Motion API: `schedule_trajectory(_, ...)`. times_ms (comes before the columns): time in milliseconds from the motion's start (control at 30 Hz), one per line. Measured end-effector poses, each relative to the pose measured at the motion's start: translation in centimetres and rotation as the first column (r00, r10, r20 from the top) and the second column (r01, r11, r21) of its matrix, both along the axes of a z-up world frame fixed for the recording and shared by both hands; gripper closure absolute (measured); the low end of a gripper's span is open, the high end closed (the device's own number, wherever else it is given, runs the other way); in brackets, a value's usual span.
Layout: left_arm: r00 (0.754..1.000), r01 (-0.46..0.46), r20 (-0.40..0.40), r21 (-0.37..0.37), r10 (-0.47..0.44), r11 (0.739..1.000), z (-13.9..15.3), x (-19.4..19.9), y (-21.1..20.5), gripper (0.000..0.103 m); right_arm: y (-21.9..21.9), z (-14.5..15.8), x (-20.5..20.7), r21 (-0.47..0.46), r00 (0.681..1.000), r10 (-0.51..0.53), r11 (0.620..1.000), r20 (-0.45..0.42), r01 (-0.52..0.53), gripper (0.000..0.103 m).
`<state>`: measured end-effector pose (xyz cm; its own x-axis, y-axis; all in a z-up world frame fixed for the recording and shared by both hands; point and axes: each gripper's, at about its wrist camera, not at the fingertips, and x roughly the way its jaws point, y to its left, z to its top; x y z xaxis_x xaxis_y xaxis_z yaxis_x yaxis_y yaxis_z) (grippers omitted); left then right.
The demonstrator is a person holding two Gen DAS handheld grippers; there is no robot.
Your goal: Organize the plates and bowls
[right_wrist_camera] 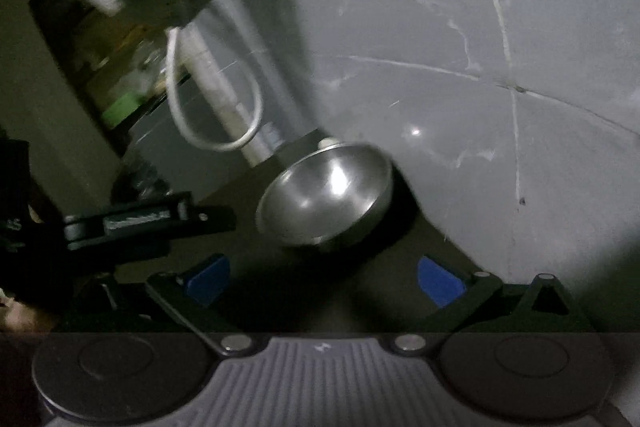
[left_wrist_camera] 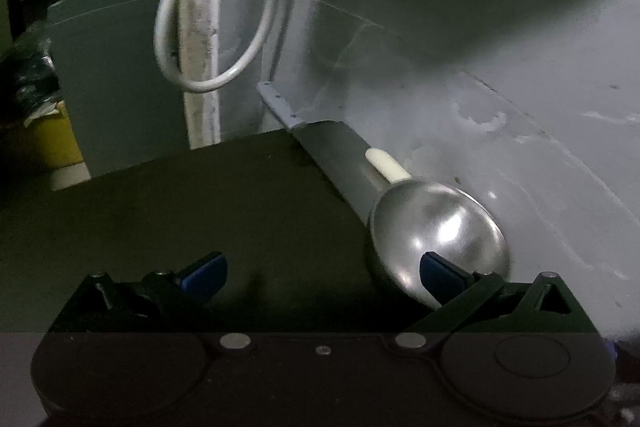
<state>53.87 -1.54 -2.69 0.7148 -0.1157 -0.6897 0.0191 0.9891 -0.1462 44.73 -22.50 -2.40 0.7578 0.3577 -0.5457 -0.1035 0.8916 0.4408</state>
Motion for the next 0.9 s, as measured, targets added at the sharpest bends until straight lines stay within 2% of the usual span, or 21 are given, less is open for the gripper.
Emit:
schedule_trajectory(133,1.000,-0.009,-0.027,-0.007,0.009,1.000,-1.2,2.6,-0.1,0.001,-0.1,-1.2,2.8,0.015,0.998,-0.040,0.999,-0.056,0.041,0.010)
schedule_trajectory(200,0.998,-0.012,-0.063,-0.026,0.011,1.000,-2.0,3.5,-0.2,0.009,-0.1,-1.9,3.5,0.020,0.995,-0.056,0.998,-0.078,0.057,0.018)
schedule_trajectory(300,0.996,-0.005,-0.091,-0.065,-0.001,0.998,-2.7,3.9,-0.2,0.022,-0.1,-2.7,4.1,0.034,0.993,-0.070,0.997,-0.099,0.074,0.023)
schedule_trajectory(367,0.995,-0.008,-0.102,-0.055,0.003,0.998,-3.1,4.1,-0.4,0.030,-0.3,-3.0,4.5,0.051,0.991,-0.077,0.995,-0.109,0.083,0.024)
schedule_trajectory(433,0.993,-0.008,-0.117,-0.033,0.004,0.999,-3.4,4.2,-0.8,0.034,-0.2,-3.1,4.9,0.061,0.990,-0.076,0.995,-0.121,0.083,0.025)
schedule_trajectory(533,0.993,0.013,-0.117,-0.058,-0.020,0.998,-3.5,4.3,-1.1,0.050,0.0,-3.1,5.1,0.049,0.991,-0.064,0.996,-0.119,0.070,0.035)
schedule_trajectory(600,0.993,0.025,-0.116,-0.084,-0.034,0.996,-3.4,4.3,-1.1,0.070,0.1,-3.1,5.1,0.042,0.992,-0.058,0.997,-0.112,0.063,0.051)
schedule_trajectory(633,0.992,0.035,-0.117,-0.098,-0.047,0.995,-3.3,4.1,-1.2,0.076,0.3,-3.0,5.0,0.036,0.993,-0.049,0.998,-0.108,0.053,0.056)
schedule_trajectory(667,0.991,0.045,-0.118,-0.105,-0.057,0.993,-3.2,3.8,-1.3,0.091,0.4,-2.8,5.0,0.034,0.994,-0.039,0.999,-0.107,0.043,0.061)
schedule_trajectory(800,0.993,0.051,-0.102,-0.108,-0.063,0.993,-2.8,1.2,-1.0,0.090,0.3,-2.8,4.5,0.060,0.992,-0.008,0.998,-0.130,0.016,0.068)
schedule_trajectory(900,0.997,0.056,-0.044,-0.129,-0.062,0.990,-1.4,-2.3,-0.4,0.089,-0.2,-2.1,2.5,0.085,0.994,0.005,0.996,-0.111,0.005,0.072)
